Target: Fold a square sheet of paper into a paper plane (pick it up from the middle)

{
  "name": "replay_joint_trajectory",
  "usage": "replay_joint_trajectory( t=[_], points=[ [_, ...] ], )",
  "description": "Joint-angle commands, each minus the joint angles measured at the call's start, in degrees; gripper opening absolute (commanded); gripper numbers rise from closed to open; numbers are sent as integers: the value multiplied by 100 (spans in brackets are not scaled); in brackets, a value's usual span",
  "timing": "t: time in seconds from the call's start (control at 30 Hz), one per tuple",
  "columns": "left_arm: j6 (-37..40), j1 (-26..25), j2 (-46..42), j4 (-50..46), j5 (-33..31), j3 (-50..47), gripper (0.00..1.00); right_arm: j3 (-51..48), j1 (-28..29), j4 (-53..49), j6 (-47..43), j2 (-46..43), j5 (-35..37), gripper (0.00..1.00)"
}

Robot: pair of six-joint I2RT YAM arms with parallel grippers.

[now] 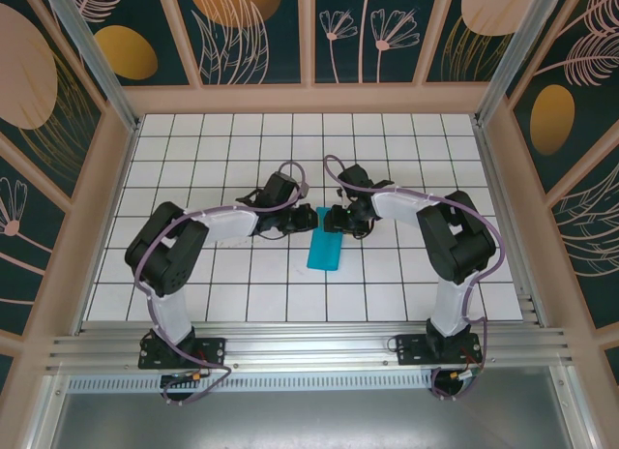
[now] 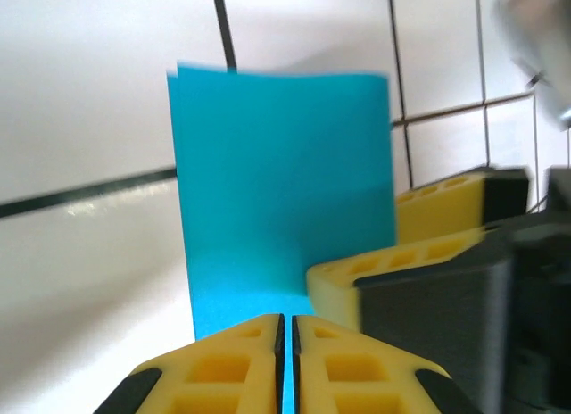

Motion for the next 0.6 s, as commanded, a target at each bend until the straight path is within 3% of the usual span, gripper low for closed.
replay_joint_trajectory(
  t=[0.0,0.57],
  points=[
    [-63,-38,-187,-277,-582,-3,15,-344,48,467,-179,841,188,53],
    [-4,-36,-44,-181,-193,48,13,-318,-136,457,-401,872,28,54]
  ],
)
